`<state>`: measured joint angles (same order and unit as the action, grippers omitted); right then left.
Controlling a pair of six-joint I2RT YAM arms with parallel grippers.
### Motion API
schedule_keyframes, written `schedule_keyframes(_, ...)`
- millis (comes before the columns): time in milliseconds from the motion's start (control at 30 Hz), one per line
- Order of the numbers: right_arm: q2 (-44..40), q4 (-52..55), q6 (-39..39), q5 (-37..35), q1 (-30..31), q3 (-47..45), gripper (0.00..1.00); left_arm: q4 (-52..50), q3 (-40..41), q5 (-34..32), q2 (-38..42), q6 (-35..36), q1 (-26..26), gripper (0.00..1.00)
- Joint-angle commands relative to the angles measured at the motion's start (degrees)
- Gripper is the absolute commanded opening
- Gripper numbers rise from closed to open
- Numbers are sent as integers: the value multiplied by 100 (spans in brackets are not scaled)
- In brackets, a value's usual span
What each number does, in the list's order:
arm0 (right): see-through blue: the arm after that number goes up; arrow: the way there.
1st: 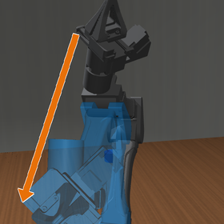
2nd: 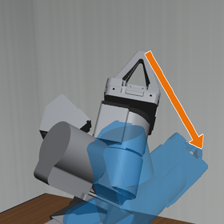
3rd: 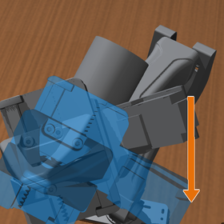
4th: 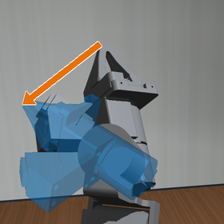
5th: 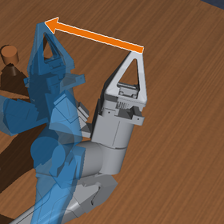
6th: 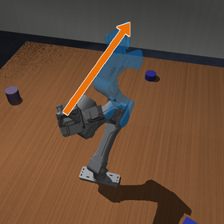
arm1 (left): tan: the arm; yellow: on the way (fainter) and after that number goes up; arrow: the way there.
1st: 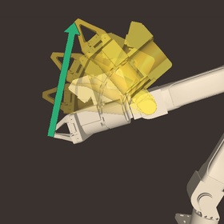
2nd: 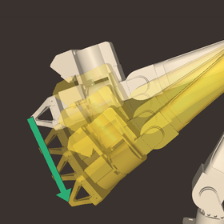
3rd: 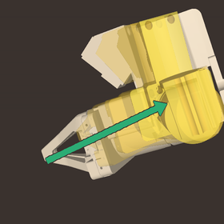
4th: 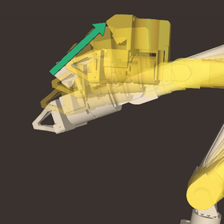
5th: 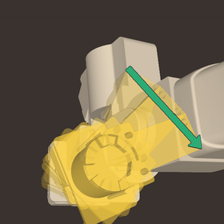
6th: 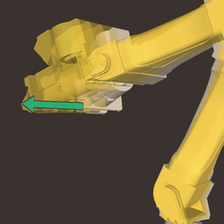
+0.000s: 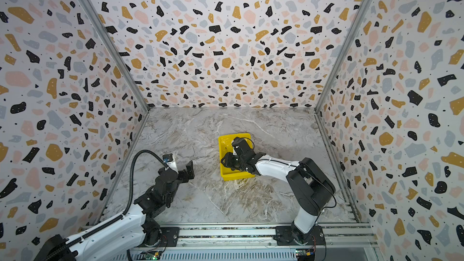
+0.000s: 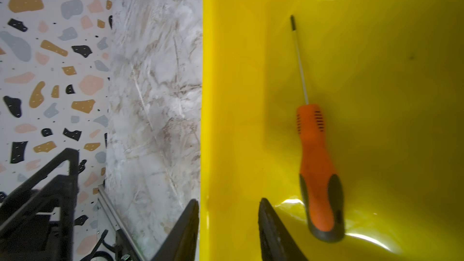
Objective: Put the screwdriver in the bin
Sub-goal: Rotate the bin at the center of the table.
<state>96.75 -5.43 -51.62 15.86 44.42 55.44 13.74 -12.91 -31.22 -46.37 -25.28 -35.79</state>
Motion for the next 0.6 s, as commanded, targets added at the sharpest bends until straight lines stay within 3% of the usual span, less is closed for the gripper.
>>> schedule_keyframes(0, 81, -160, -196, 185, 119, 187, 41, 134, -155, -123, 21, -30, -24, 100)
schedule_keyframes(567, 375, -345, -478, 563, 216, 579, 41, 130, -155, -121, 25, -30, -24, 100)
